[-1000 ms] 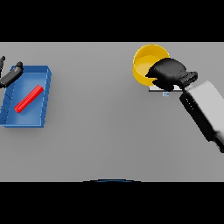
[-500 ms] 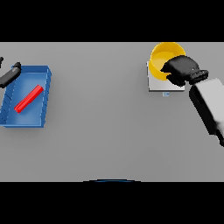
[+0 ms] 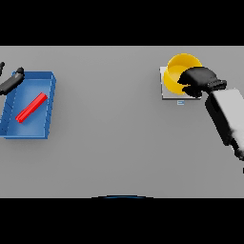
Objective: Pick up the red beaker and tilt it to pour out 1 green nut into yellow bowl. Pick up the yellow bowl and place it on the metallic measuring scale.
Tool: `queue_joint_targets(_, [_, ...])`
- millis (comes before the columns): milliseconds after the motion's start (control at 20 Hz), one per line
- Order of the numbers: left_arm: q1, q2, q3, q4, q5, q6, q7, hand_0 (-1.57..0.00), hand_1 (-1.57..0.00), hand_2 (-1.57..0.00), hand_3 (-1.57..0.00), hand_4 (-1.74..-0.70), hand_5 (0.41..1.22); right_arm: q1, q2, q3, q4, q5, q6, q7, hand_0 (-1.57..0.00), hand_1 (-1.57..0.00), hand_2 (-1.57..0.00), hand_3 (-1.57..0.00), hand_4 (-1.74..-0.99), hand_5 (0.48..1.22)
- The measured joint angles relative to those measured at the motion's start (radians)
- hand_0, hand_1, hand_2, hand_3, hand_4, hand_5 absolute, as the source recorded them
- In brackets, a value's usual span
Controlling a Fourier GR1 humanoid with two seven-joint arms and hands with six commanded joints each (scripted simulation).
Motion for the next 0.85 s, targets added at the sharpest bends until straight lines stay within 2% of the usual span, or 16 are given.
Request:
queue_joint_targets(50, [-0.005,-0.003,-0.003,0.000,-0.001,0.002,0.015,0.00,0.00,0.00,0.00,-0.73,0.717,-0.003,-0.004,-0.002,0.003,-0.003,0.013,-0.010,-1.33,-1.46,-1.42,-1.20,-1.741,1.221])
queue_joint_targets(100, [0.004,0.000,-0.002,-0.002,-0.001,0.003,0.005,0.00,0.00,0.00,0.00,-0.73,0.720,-0.008,-0.008,-0.008,0.006,-0.005,0.018,-0.011,-1.13,-1.32,-1.33,-1.06,-1.701,1.221])
queue_joint_targets(200, [0.004,-0.005,-0.001,0.003,0.005,-0.006,0.001,0.00,0.00,0.00,0.00,-0.73,0.728,-0.008,-0.005,-0.018,0.008,-0.014,0.026,-0.020,-0.72,-0.98,-1.04,-0.83,-1.619,1.072])
queue_joint_targets(350, [-0.016,-0.017,0.001,0.019,0.004,-0.014,-0.010,0.00,0.00,0.00,0.00,-0.73,0.717,-0.017,-0.003,-0.026,0.010,-0.020,0.059,0.026,-0.37,-0.58,-0.69,-0.61,-1.539,0.933])
queue_joint_targets(450, [-0.003,-0.012,0.002,0.016,0.006,-0.010,-0.013,0.00,0.00,0.00,0.00,-0.72,0.708,-0.008,-0.007,-0.011,0.010,-0.009,0.053,-0.002,-0.24,-0.38,-0.52,-0.53,-1.501,0.877])
queue_joint_targets(500, [-0.004,-0.006,0.002,0.015,0.003,-0.012,-0.013,0.00,0.00,0.00,0.00,-0.72,0.705,-0.014,-0.012,-0.006,0.001,-0.004,0.063,0.003,-0.19,-0.30,-0.45,-0.49,-1.485,0.859])
queue_joint_targets(550, [0.011,0.003,0.004,0.002,0.005,-0.010,-0.022,0.00,0.00,0.00,0.00,-0.72,0.703,-0.013,-0.012,0.004,0.013,0.006,0.054,-0.015,-0.15,-0.24,-0.37,-0.45,-1.469,0.842])
queue_joint_targets(650, [-0.004,-0.009,0.003,0.015,0.003,-0.007,-0.005,0.00,0.00,0.00,0.00,-0.72,0.699,-0.019,-0.015,0.007,0.019,0.009,0.058,-0.023,-0.10,-0.16,-0.25,-0.38,-1.442,0.814])
queue_joint_targets(850, [-0.012,-0.011,0.002,0.020,0.004,-0.016,-0.011,0.00,0.00,0.00,0.00,-0.72,0.693,-0.021,-0.014,0.000,0.034,0.003,0.085,0.006,-0.04,-0.06,-0.10,-0.27,-1.410,0.759])
